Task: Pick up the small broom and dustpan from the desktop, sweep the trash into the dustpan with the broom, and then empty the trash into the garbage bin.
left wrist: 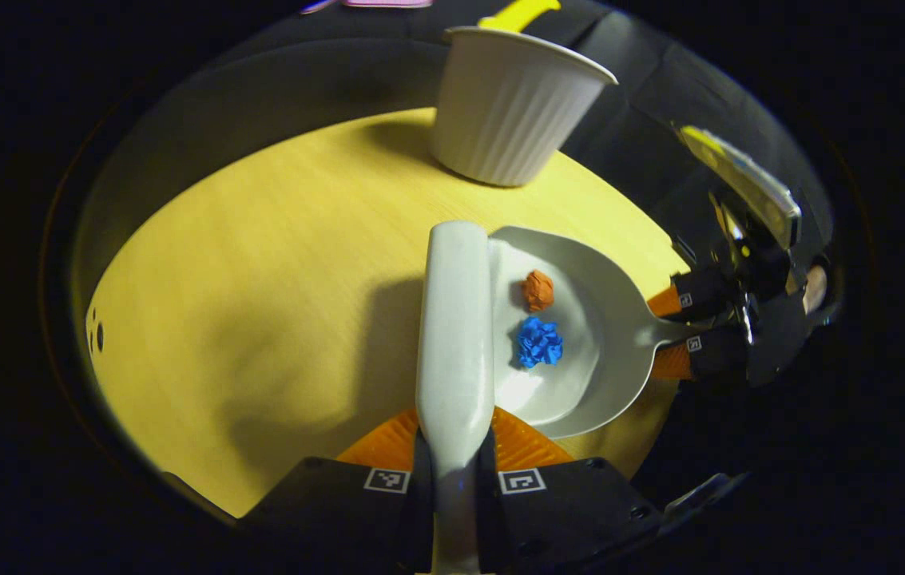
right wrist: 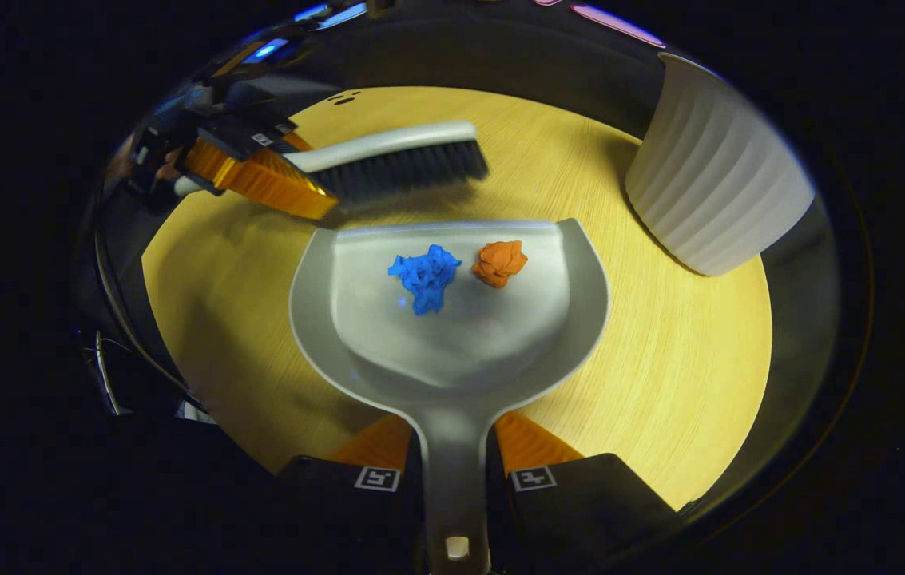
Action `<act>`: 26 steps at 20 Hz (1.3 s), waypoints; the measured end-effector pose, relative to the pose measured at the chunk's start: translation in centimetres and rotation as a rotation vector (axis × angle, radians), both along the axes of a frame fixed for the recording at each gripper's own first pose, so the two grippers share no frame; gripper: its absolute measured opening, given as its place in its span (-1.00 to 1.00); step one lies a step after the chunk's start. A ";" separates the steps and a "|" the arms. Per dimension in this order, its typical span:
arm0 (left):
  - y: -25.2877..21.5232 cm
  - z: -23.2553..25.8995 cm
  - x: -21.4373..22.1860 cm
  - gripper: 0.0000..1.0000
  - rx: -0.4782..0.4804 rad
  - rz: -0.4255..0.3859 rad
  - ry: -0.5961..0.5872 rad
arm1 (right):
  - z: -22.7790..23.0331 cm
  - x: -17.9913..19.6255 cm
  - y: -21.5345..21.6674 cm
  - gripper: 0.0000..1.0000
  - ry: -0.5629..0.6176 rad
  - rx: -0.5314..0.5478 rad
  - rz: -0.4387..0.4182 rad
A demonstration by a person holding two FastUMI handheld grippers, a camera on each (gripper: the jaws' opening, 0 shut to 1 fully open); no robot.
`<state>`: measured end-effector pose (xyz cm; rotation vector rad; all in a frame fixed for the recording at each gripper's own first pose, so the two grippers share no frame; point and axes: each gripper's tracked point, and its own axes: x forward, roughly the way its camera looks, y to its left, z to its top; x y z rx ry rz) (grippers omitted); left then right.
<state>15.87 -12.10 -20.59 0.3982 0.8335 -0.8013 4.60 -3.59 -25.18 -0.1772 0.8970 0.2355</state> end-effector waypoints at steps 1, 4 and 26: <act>0.8 0.6 -0.2 -0.48 -0.020 0.050 -0.020 | -0.1 0.1 0.0 -0.29 0.000 0.005 -0.007; 4.0 1.7 -1.4 -0.48 -0.086 0.164 -0.074 | 0.1 0.1 0.2 -0.29 -0.002 0.022 -0.030; 19.8 -11.9 -6.0 -0.48 -0.184 0.405 -0.049 | 6.2 0.3 0.5 -0.29 -0.115 0.133 -0.310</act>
